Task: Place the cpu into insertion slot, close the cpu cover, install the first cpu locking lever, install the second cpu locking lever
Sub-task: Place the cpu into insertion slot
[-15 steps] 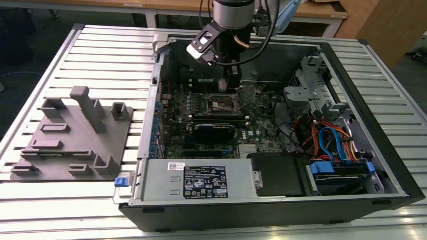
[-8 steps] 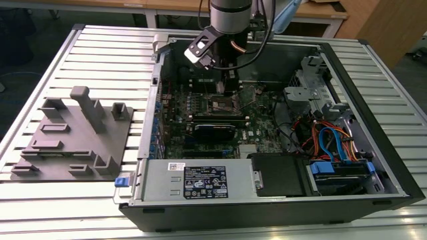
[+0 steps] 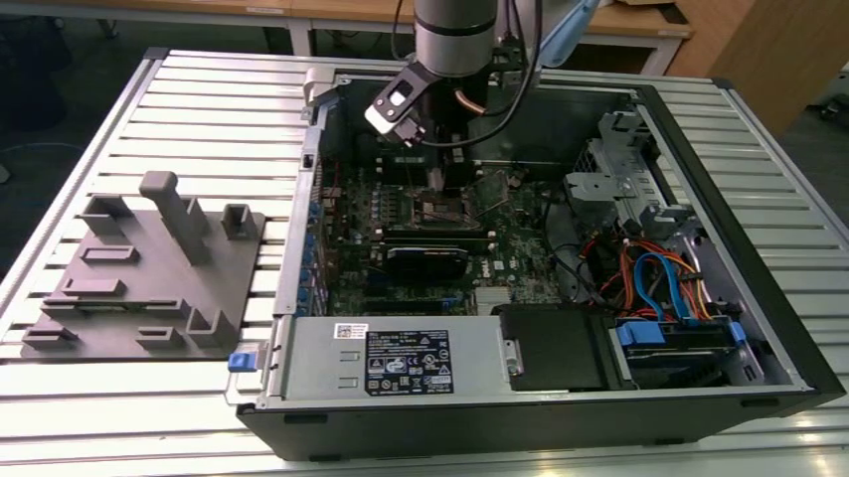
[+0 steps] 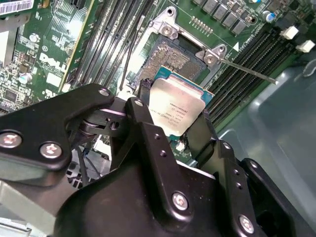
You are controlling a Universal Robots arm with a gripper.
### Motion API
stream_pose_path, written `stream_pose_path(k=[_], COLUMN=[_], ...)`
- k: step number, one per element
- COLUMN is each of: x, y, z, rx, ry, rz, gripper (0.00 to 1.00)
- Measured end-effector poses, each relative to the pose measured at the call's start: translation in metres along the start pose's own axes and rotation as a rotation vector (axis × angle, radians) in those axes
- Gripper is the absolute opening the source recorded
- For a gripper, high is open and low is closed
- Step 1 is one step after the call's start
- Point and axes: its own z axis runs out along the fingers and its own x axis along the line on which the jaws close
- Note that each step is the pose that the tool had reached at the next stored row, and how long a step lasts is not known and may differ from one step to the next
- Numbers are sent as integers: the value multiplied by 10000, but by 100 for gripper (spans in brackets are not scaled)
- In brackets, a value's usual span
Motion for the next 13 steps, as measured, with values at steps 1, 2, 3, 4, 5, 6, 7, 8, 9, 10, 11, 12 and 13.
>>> stream_pose_path(k=[1, 2, 3, 4, 5, 6, 7, 8, 9, 10, 11, 12, 13], x=[0, -1, -1, -1, -2, -2, -2, -2, -2, -2, -2, -2, -2], y=[-2, -4, -6, -9, -11, -13, -14, -16, -18, -19, -20, -21, -22], z=[15, 33, 52, 70, 88, 104, 118, 131, 144, 156, 167, 177, 187], rx=[1, 1, 1, 1, 1, 1, 1, 3, 3, 5, 6, 8, 10], ry=[-16, -23, -26, -29, -34, -44, -54, -71, -100, -138, -180, -231, -286], rz=[-1, -2, -2, -2, -2, 0, 1, 1, 0, -5, -9, -13, -19], gripper=[54, 54, 54, 54, 54, 54, 54, 54, 54, 54, 54, 54, 54])
